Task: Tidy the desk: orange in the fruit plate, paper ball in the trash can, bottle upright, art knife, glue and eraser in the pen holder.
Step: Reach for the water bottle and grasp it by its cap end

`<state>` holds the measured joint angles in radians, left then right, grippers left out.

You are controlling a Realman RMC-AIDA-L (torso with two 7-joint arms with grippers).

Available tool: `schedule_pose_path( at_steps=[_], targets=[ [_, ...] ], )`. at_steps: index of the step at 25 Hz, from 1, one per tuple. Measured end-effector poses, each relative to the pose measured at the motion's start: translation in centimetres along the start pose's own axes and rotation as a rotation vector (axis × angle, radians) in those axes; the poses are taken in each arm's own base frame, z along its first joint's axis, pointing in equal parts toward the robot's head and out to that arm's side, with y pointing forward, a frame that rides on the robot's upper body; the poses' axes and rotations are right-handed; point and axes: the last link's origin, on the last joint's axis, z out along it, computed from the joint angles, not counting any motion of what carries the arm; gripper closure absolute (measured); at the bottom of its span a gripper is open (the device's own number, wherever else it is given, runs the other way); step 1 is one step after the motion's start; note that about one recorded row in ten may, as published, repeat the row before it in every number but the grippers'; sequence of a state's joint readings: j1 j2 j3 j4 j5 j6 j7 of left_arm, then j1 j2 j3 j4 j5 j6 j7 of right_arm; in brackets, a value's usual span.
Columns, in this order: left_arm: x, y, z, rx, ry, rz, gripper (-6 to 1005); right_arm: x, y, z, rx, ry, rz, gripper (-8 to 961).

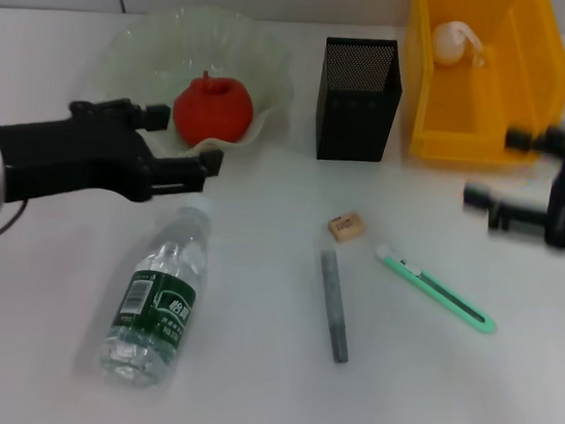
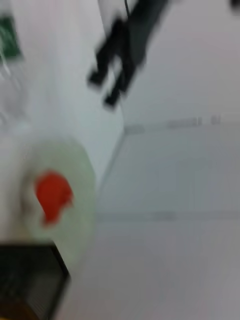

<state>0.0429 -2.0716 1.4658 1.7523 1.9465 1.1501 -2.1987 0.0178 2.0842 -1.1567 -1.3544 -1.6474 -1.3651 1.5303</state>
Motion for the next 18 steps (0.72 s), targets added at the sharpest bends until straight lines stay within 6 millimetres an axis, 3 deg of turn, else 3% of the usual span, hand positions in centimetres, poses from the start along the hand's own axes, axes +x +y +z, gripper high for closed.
schedule_pose_path(
  at_steps=[4,7,14,18],
  targets=[
    [1.1,1.3,1.8,0.078,-0.133,-0.058,164,4.2,2.4,-0.5,-0.117,-0.007,0.029,130],
    [1.4,1.2,3.5,0.143,-0.221,-0.129,168,5.8,3.2,-0.4,-0.145,-0.036,0.075,129],
    [-0.2,0.1,6.5,0.179,-0.332,-0.186,178,6.2,3.3,-0.1,-0.154,-0.05,0.102,129],
    [-1.4,-1.1,7.1,0.205,-0.341,-0.219,183,6.2,3.3,0.0,-0.157,-0.052,0.103,130]
  ],
)
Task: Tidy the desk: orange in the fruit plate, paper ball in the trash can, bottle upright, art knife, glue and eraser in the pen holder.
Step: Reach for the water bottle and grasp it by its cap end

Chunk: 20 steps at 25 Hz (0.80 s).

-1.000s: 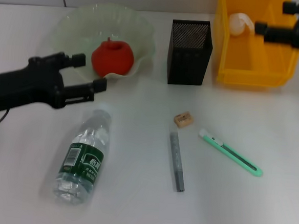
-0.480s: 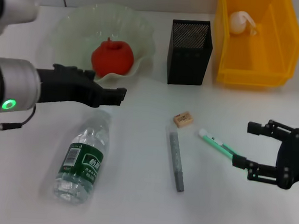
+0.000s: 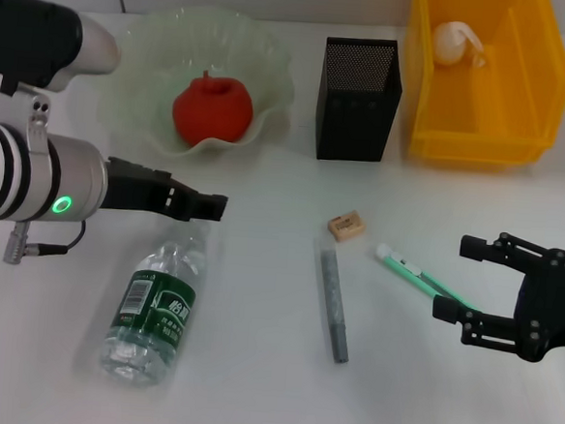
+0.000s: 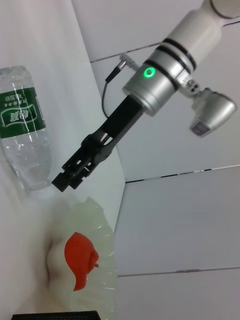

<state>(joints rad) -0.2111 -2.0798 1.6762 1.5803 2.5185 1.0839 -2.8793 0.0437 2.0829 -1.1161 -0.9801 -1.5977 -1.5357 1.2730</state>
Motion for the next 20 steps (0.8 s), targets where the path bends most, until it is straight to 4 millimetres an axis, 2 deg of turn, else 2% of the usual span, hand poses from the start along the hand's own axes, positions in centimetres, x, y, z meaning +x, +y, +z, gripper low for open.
schedule_pose_path(
  at_steps=[5,8,10,20],
  targets=[
    [-0.5,-0.7,1.3,0.011,-0.021,-0.019,190,0.1,-0.1,0.2,-0.004,-0.002,0.009,130],
    [-0.5,-0.7,1.3,0.011,-0.021,-0.019,194,0.1,-0.2,0.4,-0.007,-0.002,0.01,130],
    [-0.6,-1.2,2.6,0.016,-0.052,-0.023,197,0.1,-0.2,0.5,-0.008,-0.001,0.014,130],
    [-0.3,-1.1,3.3,0.023,-0.078,0.008,210,0.3,-0.3,0.3,0.002,-0.005,0.03,129]
  ],
)
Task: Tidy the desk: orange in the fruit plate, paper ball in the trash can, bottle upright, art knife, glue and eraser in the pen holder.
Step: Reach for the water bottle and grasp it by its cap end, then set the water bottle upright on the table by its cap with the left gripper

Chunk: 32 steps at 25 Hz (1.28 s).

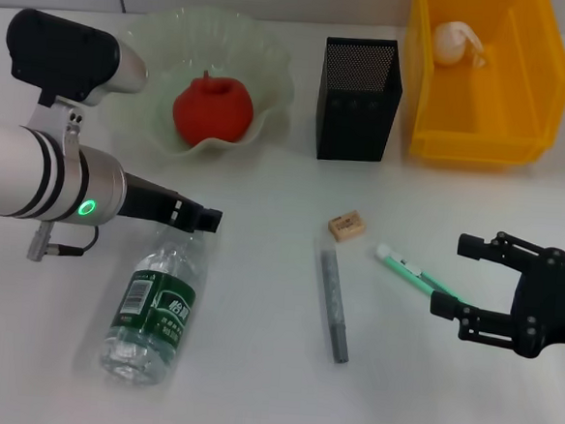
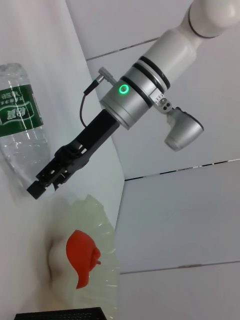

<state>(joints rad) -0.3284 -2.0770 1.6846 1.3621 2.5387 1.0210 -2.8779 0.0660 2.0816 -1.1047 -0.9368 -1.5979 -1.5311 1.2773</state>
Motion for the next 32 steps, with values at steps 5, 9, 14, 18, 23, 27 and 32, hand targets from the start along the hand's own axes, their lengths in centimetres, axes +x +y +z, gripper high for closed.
schedule_pose_path(
  at_steps=[5,9,14,18,23,27,32],
  targets=[
    [0.0,0.0,0.4,-0.005,-0.042,0.011,345,0.0,0.0,0.0,-0.001,0.0,0.001,130],
    [0.3,0.4,0.3,-0.01,-0.049,0.058,473,-0.1,0.0,-0.1,0.001,-0.007,0.002,130],
    [0.9,1.0,-0.9,-0.018,-0.01,0.168,535,-0.2,-0.2,-0.4,0.01,-0.013,0.004,130],
    [0.9,0.9,-2.8,-0.046,0.076,0.272,539,-0.1,-0.1,-0.4,0.011,-0.013,0.007,129],
    [0.6,-0.3,-5.4,-0.163,0.256,0.312,543,-0.1,-0.1,-0.4,0.01,-0.014,0.009,129],
    [-0.2,-1.1,-6.5,-0.237,0.363,0.351,547,-0.3,-0.2,-0.3,0.007,-0.015,0.011,130],
    [-1.3,-1.8,-7.0,-0.282,0.446,0.394,550,-0.5,-0.3,0.0,0.001,-0.015,0.014,130]
  ],
)
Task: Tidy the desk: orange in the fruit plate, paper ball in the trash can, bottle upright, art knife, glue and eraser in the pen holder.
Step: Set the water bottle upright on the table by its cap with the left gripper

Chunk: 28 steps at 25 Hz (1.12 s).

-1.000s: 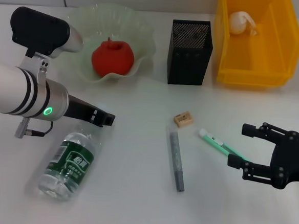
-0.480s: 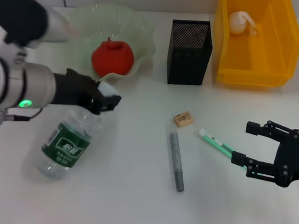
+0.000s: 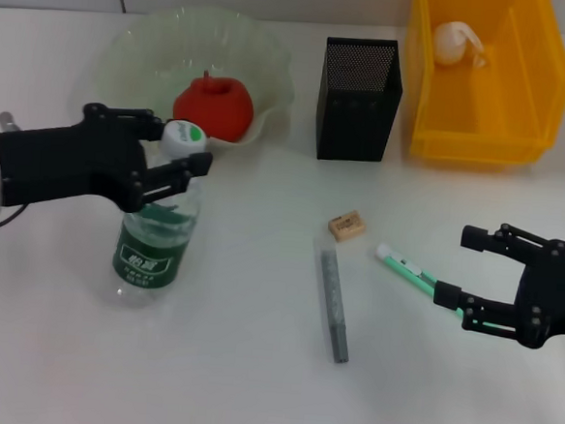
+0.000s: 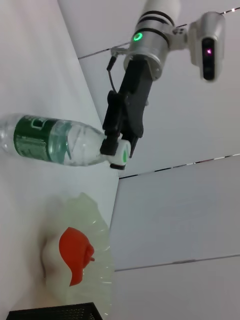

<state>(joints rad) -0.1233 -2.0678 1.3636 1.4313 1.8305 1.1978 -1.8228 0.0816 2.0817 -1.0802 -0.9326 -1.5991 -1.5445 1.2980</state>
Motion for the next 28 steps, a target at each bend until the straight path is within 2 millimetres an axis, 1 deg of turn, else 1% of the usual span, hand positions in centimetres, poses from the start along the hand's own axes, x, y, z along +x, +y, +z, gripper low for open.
schedule_pose_path(
  at_steps=[1,2,4,5,7,8,9,10,19,20,22,28],
  targets=[
    [0.0,0.0,0.0,0.0,0.0,0.0,551,0.0,0.0,0.0,0.0,0.0,0.0,130],
    [-1.4,-0.6,-1.2,-0.032,0.094,0.024,552,-0.1,0.0,0.1,-0.001,0.0,0.0,130],
    [-1.4,-0.6,-1.2,-0.032,0.094,0.024,553,-0.1,-0.1,0.1,-0.003,-0.001,0.002,129],
    [-2.5,-1.0,-2.0,-0.05,0.186,0.025,554,-0.2,-0.1,0.2,-0.006,0.0,0.002,129],
    [-2.5,-1.0,-2.0,-0.05,0.186,0.025,554,-0.2,-0.1,0.2,-0.007,0.001,0.001,129],
    [-3.2,-1.5,-2.6,-0.045,0.256,0.029,553,-0.2,-0.1,0.2,-0.009,0.001,0.001,129],
    [-3.2,-1.5,-2.6,-0.045,0.256,0.029,553,-0.2,-0.1,0.3,-0.01,0.001,0.001,129],
    [-3.7,-1.9,-2.7,-0.035,0.277,0.029,553,-0.2,-0.1,0.3,-0.012,0.002,0.0,129],
    [-3.7,-2.5,-2.8,-0.008,0.282,0.06,554,-0.2,0.0,0.6,-0.024,-0.001,0.006,130],
    [-3.7,-3.0,-2.8,0.015,0.292,0.079,554,-0.2,0.0,0.6,-0.03,-0.005,0.012,130],
    [-3.9,-3.4,-2.8,0.033,0.297,0.079,553,-0.2,0.0,0.6,-0.032,-0.006,0.013,129],
    [-4.2,-3.9,-2.4,0.068,0.287,0.08,554,-0.2,0.1,0.5,-0.038,-0.009,0.015,129]
  ],
)
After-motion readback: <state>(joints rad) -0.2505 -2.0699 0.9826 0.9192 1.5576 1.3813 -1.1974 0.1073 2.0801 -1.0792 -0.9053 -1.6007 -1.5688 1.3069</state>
